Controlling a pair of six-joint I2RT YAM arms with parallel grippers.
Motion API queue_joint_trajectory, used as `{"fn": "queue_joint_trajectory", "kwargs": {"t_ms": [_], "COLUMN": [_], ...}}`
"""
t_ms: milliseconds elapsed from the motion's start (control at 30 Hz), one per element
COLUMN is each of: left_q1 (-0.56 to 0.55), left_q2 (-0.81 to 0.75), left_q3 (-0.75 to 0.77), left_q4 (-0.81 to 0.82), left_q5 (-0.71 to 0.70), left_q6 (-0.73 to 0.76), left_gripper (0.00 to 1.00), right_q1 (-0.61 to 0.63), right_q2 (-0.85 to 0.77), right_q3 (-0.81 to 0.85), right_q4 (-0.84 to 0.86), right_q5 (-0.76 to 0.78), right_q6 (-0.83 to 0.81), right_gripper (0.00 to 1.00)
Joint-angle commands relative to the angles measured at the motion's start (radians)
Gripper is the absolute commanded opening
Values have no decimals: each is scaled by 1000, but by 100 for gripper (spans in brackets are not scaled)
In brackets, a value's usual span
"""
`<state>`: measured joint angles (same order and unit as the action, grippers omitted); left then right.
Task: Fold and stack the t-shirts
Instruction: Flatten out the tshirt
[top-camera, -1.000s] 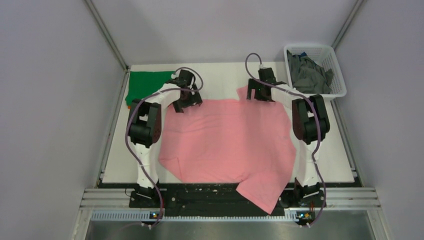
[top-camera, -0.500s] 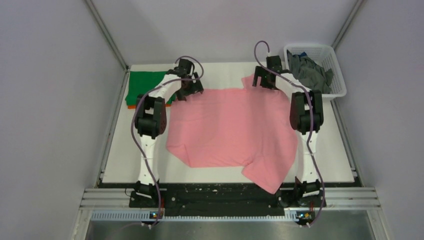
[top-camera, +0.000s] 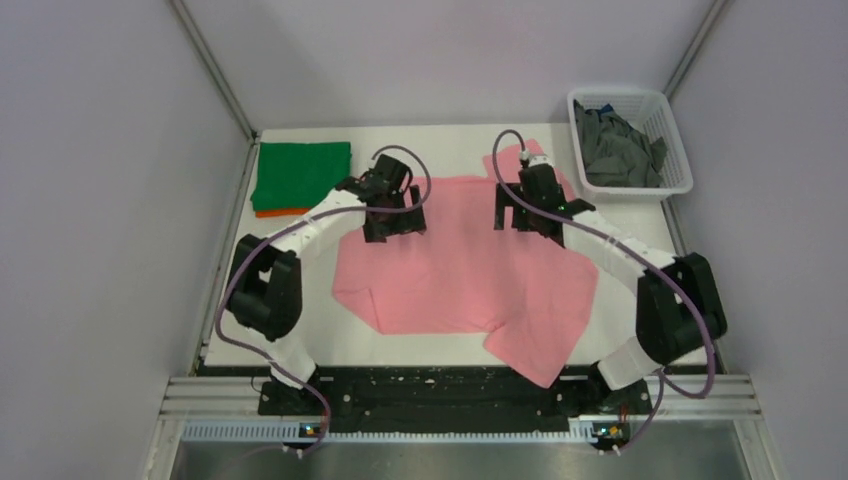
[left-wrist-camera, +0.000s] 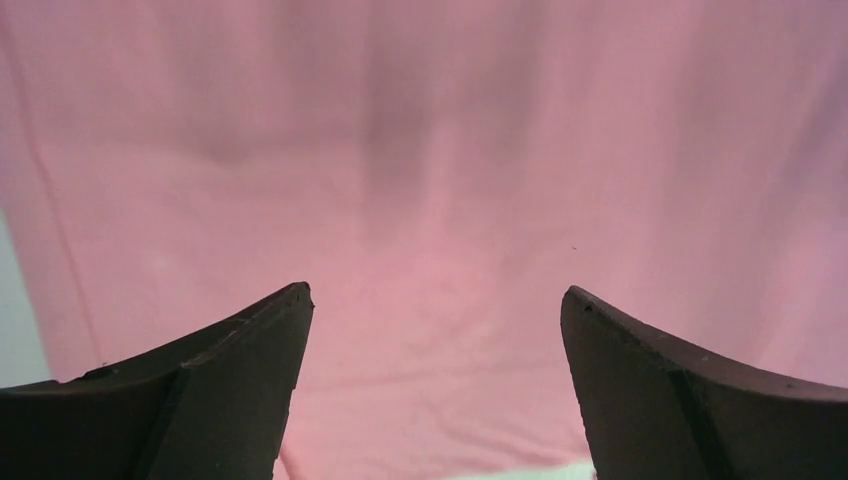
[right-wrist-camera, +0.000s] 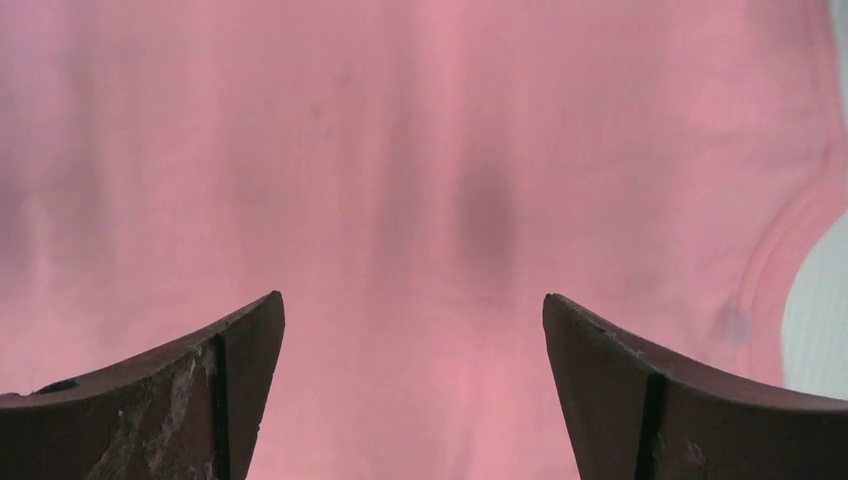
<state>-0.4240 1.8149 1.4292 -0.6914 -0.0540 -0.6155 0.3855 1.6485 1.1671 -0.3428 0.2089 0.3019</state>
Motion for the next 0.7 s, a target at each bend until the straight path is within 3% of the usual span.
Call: {"fn": "queue_joint_trajectory", "kwargs": {"t_ms": [0,267,467,667], "left_q1": [-94,-139,-140,-138], "left_q2": [-132,-239,-278,-440], "left_q3": [-196,-440,-563,-664], "left_q4": [45,94,48,-81], "left_q5": [-41,-23,-98,-184], "left_q6": [-89,-171,-232,-284], "left_gripper": [99,99,99,99], "right_q1": [10,11,11,10], "right_q2": [-209,-321,-315,-304], "right_q3": [-295,-547,-560,-561], "right_q4": [150,205,186,164], "right_q5": [-14,33,44,91], "right_q6": [149,204,234,257], "right_gripper": [99,99,99,99]}}
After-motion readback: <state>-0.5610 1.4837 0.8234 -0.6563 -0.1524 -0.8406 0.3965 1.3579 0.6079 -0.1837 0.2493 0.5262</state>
